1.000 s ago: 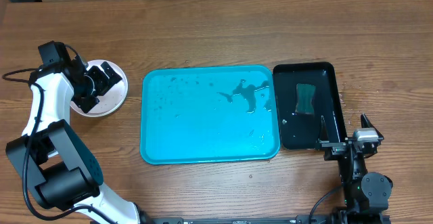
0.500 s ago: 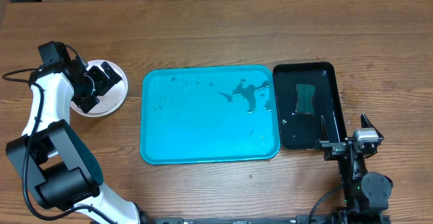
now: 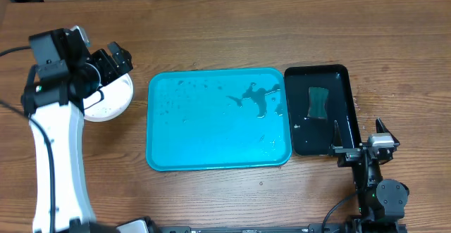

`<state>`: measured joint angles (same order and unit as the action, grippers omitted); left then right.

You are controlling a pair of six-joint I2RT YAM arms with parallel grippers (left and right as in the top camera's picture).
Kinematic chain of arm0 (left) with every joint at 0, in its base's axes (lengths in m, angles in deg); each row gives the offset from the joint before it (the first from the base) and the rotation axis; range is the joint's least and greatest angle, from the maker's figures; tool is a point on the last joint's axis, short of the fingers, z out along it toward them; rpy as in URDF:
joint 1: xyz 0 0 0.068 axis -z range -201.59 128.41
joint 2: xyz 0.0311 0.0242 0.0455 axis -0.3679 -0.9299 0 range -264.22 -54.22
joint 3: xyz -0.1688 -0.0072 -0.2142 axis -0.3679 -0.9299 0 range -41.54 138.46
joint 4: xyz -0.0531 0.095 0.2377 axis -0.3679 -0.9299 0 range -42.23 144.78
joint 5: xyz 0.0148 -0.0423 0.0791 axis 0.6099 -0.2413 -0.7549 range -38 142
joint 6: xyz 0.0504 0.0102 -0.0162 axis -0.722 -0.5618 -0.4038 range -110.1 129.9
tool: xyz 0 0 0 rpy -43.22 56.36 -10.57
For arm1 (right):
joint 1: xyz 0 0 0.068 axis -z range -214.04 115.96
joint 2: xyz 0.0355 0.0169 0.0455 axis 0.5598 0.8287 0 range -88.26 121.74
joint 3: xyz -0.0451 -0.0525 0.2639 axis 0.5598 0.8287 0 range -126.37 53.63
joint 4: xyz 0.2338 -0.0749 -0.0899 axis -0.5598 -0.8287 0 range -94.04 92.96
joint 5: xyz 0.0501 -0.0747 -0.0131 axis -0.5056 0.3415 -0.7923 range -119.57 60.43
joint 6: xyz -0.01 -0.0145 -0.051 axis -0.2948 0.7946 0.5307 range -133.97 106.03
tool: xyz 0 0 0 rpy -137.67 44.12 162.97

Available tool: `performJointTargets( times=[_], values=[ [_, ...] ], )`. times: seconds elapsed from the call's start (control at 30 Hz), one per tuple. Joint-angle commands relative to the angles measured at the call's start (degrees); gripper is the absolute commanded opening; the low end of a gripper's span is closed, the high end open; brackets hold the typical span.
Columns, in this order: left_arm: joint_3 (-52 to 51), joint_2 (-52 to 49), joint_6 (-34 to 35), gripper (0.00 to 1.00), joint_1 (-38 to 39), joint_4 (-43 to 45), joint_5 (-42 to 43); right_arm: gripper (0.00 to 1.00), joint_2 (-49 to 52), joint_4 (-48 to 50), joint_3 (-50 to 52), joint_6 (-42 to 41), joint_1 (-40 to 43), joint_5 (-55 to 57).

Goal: Clean dirty plates on tray and stack at the side

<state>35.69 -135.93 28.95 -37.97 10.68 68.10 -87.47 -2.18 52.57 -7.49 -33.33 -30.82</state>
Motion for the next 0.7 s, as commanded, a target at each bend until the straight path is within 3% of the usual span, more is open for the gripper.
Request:
performJointTargets(
  times=[0.0,0.3,0.67],
  values=[
    [0.35,4.55,-1.31,1.00,0.74,-0.57,-1.70,1.00,-0.63,0.35,0.61,0.39,0.22,0.09],
    [-5.20,15.61,-1.29,1.00,1.51,-1.64,-2.62,1.00,-0.63,0.35,0.61,0.39,0.22,0.09],
    [-31.67,43.74,-1.05,1.00,2.60,3.13,-4.66,1.00,-0.63,0.35,0.61,0.39,0.22,0.09]
  ],
)
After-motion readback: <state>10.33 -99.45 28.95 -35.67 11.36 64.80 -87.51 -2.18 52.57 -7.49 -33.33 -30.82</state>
